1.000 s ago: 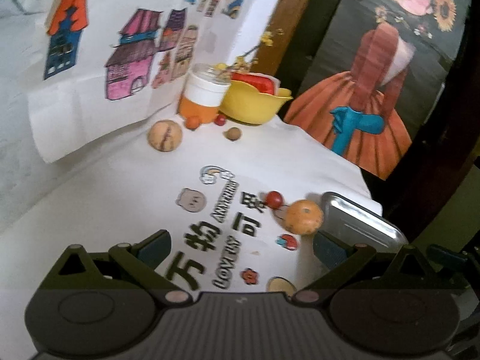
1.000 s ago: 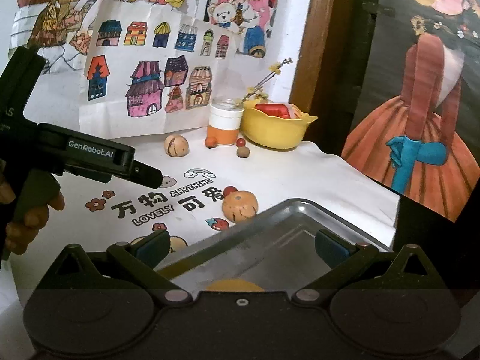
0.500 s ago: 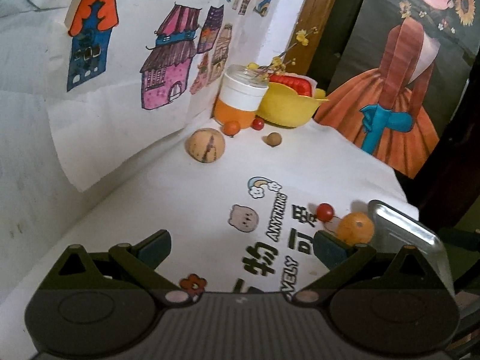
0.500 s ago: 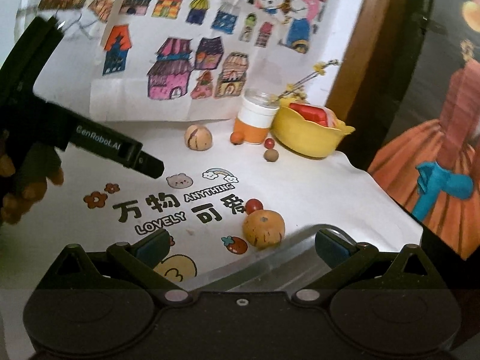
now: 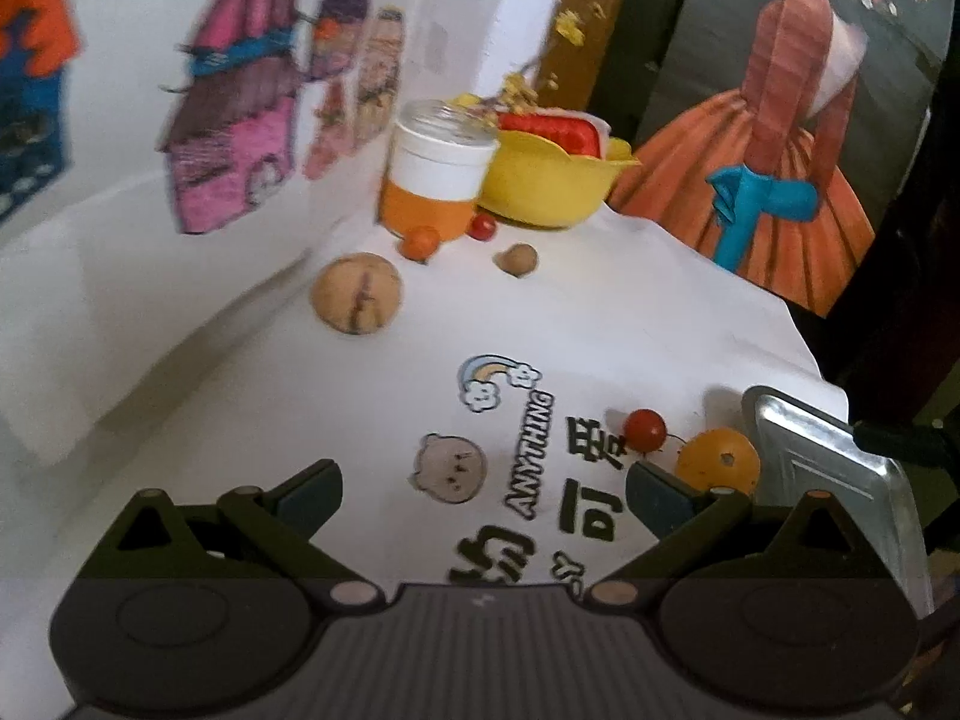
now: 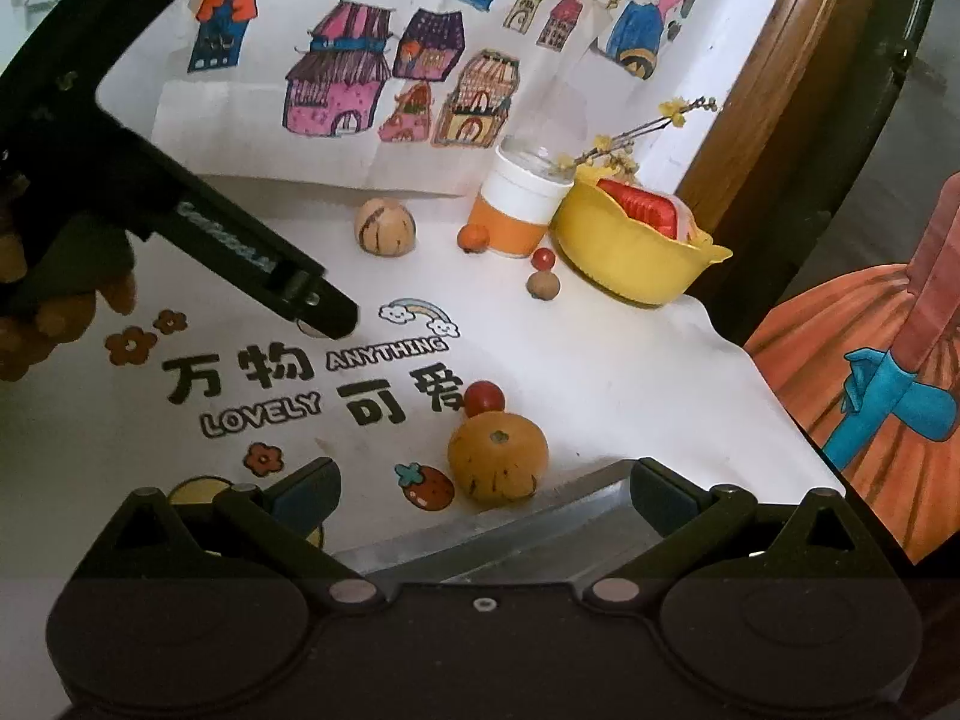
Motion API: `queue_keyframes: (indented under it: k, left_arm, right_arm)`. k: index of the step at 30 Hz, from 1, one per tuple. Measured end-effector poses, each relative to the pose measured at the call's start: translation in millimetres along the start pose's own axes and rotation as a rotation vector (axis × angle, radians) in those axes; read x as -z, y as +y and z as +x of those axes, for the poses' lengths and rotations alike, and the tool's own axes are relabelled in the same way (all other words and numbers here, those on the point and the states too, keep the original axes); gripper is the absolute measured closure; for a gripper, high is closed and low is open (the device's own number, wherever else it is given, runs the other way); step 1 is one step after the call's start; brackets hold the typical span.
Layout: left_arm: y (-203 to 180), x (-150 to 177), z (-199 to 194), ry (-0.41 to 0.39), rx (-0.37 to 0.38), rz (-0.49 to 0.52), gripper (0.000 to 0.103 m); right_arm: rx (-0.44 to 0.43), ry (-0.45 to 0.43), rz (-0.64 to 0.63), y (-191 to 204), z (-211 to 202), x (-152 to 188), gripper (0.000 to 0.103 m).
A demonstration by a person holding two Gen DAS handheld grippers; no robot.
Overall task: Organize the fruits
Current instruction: 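Move the left tool toward the small red tomato while the right tool approaches the spotted orange, then close the left tool on the red tomato while the right tool closes on the spotted orange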
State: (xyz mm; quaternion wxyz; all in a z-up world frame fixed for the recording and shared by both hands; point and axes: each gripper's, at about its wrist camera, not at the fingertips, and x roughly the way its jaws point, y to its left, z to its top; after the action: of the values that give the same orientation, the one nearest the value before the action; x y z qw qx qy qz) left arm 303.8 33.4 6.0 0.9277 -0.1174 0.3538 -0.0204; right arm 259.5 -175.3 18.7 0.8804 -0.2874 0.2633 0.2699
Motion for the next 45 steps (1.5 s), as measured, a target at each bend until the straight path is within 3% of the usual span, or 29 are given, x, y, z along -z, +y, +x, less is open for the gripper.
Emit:
queue_keyframes:
  k: [6, 14, 27, 34, 45]
  left_arm:
    - [-14.9, -7.3, 22.6, 0.016, 0.026, 0.081, 0.001]
    - [-25.7, -13.8, 40.5, 0.028, 0.055, 0.14, 0.001]
    - [-40.0, -18.7, 65.4, 0.06, 0.127, 0.208, 0.009]
    - [-48.0, -20.6, 71.9, 0.061, 0.144, 0.22, 0.023]
    - [-59.6, -17.3, 75.1, 0.05, 0.199, 0.265, 0.057]
  right_arm:
    - [-0.055, 0.007, 0.01, -8.9, 9.0, -2.9, 0.001]
    - [-0.054, 0.024, -0.08, -6.0, 21.3, -9.7, 0.001]
    - [-0.071, 0.05, -0.103, -17.8, 43.8, -8.9, 0.032]
    - [-0.094, 0.056, -0.107, -17.0, 51.2, -9.8, 0.049]
    - [-0.089, 0.053, -0.097, -19.6, 55.5, -9.6, 0.054]
